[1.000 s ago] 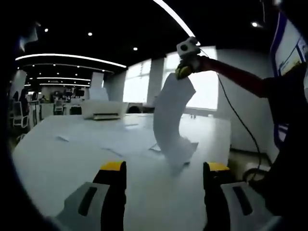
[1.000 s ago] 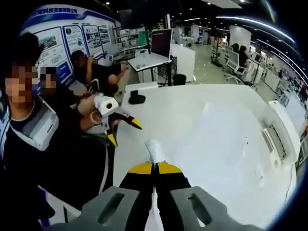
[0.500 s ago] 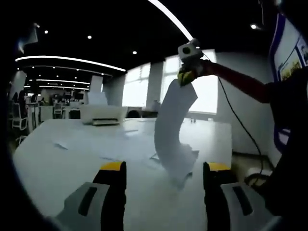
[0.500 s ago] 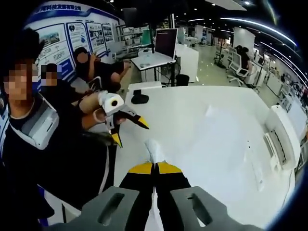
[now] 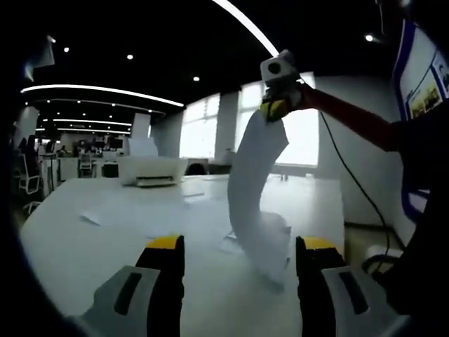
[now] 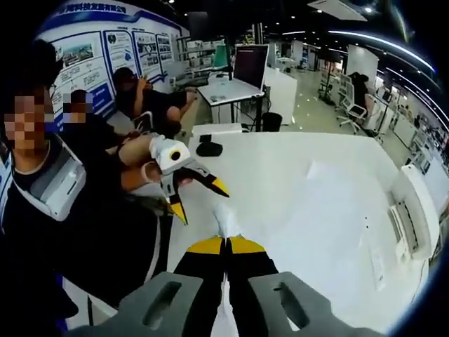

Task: Organize the stack of printing papers by aligning and flattening the scattered papers on the table

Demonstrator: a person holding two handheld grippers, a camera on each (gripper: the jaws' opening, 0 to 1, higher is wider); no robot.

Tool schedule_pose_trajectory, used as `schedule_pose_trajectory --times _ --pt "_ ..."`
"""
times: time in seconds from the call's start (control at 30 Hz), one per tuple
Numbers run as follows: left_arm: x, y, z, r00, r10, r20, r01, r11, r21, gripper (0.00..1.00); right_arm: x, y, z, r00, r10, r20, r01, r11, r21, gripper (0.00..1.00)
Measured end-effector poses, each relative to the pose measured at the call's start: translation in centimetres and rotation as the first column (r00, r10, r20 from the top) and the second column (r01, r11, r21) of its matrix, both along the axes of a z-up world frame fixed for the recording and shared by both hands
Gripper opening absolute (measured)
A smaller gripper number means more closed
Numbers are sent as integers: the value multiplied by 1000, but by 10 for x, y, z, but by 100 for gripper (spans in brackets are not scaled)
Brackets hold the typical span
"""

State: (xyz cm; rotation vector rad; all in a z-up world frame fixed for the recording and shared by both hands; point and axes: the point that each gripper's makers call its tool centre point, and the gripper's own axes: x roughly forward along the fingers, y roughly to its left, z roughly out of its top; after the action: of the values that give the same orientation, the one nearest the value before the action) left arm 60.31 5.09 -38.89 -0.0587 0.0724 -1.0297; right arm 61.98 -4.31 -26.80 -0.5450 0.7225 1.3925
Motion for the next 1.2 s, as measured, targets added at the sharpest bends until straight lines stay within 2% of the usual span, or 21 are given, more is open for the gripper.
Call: schedule_pose_trajectory --times 0.53,0.87,1.03,1.2 --pt "12 -9 18 999 -6 33 6 1000 -11 65 -8 26 -2 998 59 1 -59 998 -27 0" --pt "19 -12 19 999 -8 37 9 1000 -16 64 -6 29 0 997 74 2 -74 997 -36 0" --pt "22 -15 23 998 -15 64 16 1000 -19 54 -5 32 2 997 81 3 -80 996 -34 0" --pt "24 -20 24 998 -18 57 20 999 -27 55 -8 35 2 996 87 5 -86 996 -37 0"
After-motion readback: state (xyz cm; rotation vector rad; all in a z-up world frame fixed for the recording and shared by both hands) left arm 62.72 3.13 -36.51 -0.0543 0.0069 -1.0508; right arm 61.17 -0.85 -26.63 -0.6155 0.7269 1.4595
